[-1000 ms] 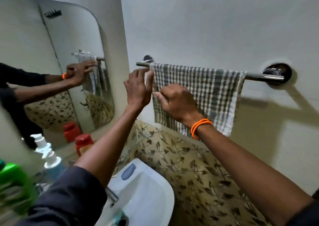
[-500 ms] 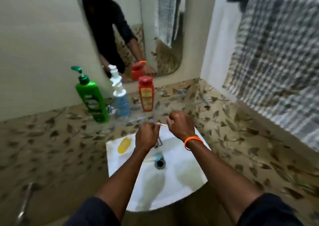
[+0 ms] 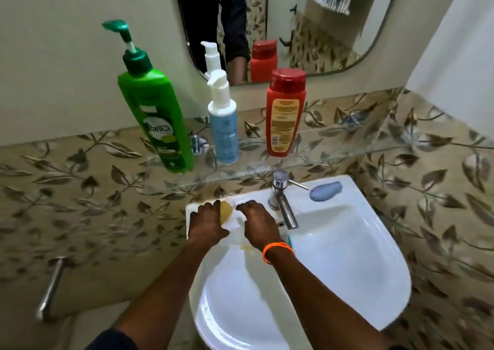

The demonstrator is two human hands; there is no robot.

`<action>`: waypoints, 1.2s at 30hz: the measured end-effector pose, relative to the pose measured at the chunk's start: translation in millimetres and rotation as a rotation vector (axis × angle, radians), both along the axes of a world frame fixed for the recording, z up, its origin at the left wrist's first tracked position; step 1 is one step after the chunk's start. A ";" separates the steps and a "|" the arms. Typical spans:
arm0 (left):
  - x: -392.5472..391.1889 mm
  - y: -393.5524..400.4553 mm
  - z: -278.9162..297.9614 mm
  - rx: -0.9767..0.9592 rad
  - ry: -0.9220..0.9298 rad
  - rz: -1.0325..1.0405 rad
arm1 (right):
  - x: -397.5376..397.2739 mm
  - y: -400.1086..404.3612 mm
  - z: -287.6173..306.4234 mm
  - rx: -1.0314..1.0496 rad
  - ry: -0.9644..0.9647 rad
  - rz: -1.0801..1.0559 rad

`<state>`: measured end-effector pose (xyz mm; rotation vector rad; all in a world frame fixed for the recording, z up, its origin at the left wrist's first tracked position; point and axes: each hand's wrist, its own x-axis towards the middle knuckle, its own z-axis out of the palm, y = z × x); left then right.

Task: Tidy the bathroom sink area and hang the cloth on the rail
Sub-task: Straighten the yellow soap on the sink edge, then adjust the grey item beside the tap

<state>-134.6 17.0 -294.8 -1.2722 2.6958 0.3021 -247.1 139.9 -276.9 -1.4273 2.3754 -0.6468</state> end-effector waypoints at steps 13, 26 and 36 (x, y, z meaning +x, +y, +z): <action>10.2 -12.6 -13.2 0.350 0.857 0.258 | -11.7 -39.8 -19.8 -0.159 -0.518 -0.071; 24.8 44.3 -19.1 0.139 0.912 0.306 | -8.1 5.1 11.7 -0.458 -0.454 -0.268; -106.1 187.2 10.3 0.208 0.967 -0.417 | -166.9 103.6 1.4 0.006 0.226 -0.429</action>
